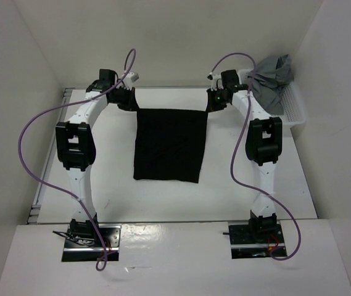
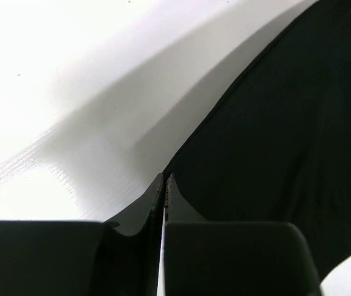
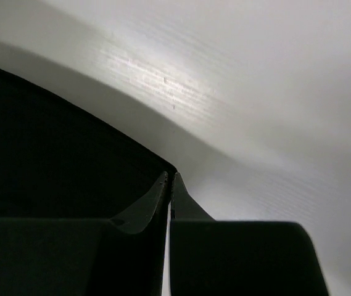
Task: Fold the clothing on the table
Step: Fold the skirt
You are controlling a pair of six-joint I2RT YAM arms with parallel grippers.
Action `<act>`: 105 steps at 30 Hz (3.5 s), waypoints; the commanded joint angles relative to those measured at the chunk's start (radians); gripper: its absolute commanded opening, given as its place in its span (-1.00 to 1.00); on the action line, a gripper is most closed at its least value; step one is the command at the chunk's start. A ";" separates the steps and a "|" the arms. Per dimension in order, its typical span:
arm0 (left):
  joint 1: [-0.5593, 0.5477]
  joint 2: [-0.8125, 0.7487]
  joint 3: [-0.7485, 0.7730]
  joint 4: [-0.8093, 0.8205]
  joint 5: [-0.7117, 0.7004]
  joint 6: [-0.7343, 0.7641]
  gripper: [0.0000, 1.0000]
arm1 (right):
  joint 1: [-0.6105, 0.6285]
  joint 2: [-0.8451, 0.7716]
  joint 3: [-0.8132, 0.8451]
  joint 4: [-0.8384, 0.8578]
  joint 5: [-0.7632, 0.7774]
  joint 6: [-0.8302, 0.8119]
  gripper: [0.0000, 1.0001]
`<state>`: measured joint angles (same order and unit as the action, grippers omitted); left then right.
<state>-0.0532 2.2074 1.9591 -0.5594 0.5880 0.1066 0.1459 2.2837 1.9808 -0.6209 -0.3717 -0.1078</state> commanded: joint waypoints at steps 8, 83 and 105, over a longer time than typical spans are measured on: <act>0.029 -0.034 -0.008 -0.004 0.019 0.025 -1.00 | 0.027 -0.150 0.049 -0.013 0.063 -0.018 -1.00; -0.068 -0.736 -0.775 -0.367 0.007 0.442 -0.38 | 0.303 -0.494 -0.531 -0.540 0.024 -0.484 -0.83; 0.027 -0.923 -0.773 -0.324 -0.079 0.297 0.44 | 0.406 -0.490 -0.421 -0.677 -0.016 -0.431 0.26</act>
<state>-0.0525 1.3643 1.1568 -0.9173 0.5182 0.4847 0.5442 1.8297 1.4445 -1.2751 -0.3355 -0.5991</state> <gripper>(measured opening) 0.673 0.622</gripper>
